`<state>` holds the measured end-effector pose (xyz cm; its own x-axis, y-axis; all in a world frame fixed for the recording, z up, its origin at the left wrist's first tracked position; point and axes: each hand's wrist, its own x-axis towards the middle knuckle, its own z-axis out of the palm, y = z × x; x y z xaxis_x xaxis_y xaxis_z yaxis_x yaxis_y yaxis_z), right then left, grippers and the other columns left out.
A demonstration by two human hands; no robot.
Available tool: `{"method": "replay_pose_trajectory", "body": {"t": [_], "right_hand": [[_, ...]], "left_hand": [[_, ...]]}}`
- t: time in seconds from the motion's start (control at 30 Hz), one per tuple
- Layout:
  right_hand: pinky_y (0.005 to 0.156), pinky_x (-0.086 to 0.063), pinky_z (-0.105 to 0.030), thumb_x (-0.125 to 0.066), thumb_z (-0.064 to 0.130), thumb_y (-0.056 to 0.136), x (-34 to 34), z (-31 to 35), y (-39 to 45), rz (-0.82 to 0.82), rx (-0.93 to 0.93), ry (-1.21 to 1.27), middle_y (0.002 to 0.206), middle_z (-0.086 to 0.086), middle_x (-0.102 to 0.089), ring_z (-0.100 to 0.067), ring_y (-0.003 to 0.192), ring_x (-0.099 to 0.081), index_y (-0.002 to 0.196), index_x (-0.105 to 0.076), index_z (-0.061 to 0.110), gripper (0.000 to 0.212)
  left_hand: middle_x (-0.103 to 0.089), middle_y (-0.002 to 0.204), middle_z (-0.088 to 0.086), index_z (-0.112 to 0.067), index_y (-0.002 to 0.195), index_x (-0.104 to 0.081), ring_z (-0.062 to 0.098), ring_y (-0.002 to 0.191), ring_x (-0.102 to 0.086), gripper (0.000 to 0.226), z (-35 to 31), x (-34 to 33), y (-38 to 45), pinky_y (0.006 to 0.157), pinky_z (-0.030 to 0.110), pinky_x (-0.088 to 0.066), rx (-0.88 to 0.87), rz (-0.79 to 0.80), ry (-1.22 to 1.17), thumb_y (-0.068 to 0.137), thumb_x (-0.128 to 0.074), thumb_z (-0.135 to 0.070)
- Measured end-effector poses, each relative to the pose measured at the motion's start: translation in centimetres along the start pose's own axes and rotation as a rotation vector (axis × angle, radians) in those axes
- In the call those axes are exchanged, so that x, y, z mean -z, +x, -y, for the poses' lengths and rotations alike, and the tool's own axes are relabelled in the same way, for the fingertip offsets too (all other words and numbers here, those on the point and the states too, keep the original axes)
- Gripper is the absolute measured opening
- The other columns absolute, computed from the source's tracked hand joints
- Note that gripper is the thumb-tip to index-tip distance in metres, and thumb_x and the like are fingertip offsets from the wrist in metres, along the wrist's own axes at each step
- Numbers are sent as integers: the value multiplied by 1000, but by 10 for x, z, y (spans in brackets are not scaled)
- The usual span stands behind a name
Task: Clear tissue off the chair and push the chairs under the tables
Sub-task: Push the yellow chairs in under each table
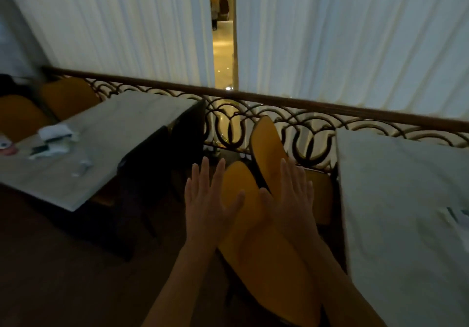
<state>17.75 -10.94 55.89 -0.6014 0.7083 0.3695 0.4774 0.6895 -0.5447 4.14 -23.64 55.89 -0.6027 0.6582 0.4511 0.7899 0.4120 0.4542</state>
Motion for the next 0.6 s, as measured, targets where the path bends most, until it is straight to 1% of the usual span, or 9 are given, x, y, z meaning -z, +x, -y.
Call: {"method": "replay_pose_trajectory", "body": {"t": [0.1,0.17,0.3,0.4,0.5,0.6], "right_hand": [[119,8,-48,-34,66,92,-37,36,18,27,53,17,160,10,13,-22,150,13,155,4,30,82],[119,6,-50,-39,62,94,-58,57,29,54,89,19,162,7,10,-23,151,12,156,0,27,82],[121,6,-49,-39,61,95,-95,87,59,111,141,31,166,2,7,-23,150,13,157,1,27,81],[120,9,-47,-39,59,95,-121,102,85,130,172,36,165,3,9,-23,150,15,157,1,26,81],[121,5,-50,-40,57,96,-150,109,112,131,170,34,164,2,7,-24,150,13,156,-1,24,80],[121,5,-49,-42,55,96,-180,109,146,136,154,46,165,0,5,-24,150,12,157,-3,23,79]], "left_hand": [[7,169,1,-37,158,-3,19,153,16,83,47,19,10,124,44,2,61,-9,13,89,-25,-76],[7,169,0,-39,157,-1,18,153,17,82,72,29,15,124,43,3,107,-24,17,89,-25,-77],[9,168,-2,-42,156,2,16,152,19,81,111,39,31,123,41,4,164,-45,32,89,-26,-77],[13,167,-5,-47,153,8,13,151,22,80,138,39,49,123,40,5,201,-47,35,88,-25,-78],[11,168,-4,-45,155,4,14,152,20,81,163,32,72,123,40,4,219,-44,45,87,-25,-78],[11,168,-4,-43,156,2,14,152,20,81,187,19,105,123,39,6,221,-35,52,88,-25,-77]]}}
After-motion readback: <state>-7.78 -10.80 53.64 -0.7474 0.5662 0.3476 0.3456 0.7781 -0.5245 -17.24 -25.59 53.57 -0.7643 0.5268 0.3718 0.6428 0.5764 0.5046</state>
